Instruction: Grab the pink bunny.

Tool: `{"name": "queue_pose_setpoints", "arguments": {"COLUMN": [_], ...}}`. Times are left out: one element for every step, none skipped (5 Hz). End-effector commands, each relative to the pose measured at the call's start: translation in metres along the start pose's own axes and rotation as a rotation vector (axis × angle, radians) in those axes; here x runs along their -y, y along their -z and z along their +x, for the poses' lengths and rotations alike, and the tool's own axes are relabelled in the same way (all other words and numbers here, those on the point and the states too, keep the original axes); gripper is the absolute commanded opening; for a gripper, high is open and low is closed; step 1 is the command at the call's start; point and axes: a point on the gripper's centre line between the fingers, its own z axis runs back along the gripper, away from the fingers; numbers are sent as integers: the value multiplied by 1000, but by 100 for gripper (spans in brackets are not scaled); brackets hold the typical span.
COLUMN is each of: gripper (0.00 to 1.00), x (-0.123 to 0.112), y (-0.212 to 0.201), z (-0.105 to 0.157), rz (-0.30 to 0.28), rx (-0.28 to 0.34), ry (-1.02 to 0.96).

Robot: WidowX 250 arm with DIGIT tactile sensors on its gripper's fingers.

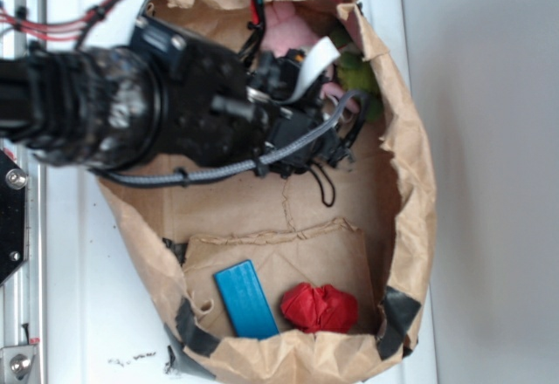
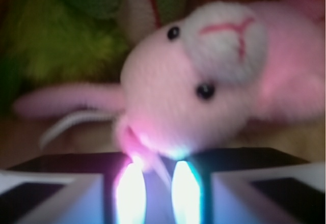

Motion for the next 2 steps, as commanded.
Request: {"name": "queue_pose_setpoints", "arguments": {"gripper": [100,100], "x": [-11,-13], "y": [-46,-46], "z": [35,50], "rz": [-69,-26], "rx": [-87,-129], "ry": [-13,-84]}}
